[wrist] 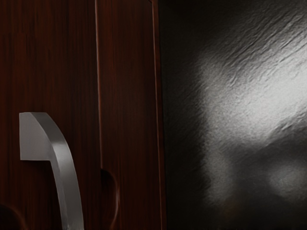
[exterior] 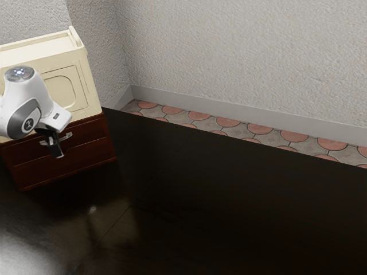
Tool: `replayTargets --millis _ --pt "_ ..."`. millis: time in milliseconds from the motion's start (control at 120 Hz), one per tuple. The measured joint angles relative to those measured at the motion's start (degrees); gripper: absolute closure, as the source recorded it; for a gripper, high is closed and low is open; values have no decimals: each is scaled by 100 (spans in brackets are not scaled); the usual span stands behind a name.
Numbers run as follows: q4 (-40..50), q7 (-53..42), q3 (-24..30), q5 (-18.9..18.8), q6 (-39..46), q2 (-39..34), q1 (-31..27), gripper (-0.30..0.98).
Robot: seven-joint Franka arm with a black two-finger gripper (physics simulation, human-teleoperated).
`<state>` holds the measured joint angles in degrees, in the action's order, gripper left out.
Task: Pull the drawer handle with one arm to open the drawer
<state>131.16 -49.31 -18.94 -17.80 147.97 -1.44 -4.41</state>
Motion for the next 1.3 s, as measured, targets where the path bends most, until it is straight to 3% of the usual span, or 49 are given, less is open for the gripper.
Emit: replayTargets --millis 342,1133,1300 --pt "-1 -43 -4 27 68 161 -96 1" --pt "-18 -79 65 32 -11 44 -151 67" --pt "-14 -69 81 39 -70 -12 -148 74"
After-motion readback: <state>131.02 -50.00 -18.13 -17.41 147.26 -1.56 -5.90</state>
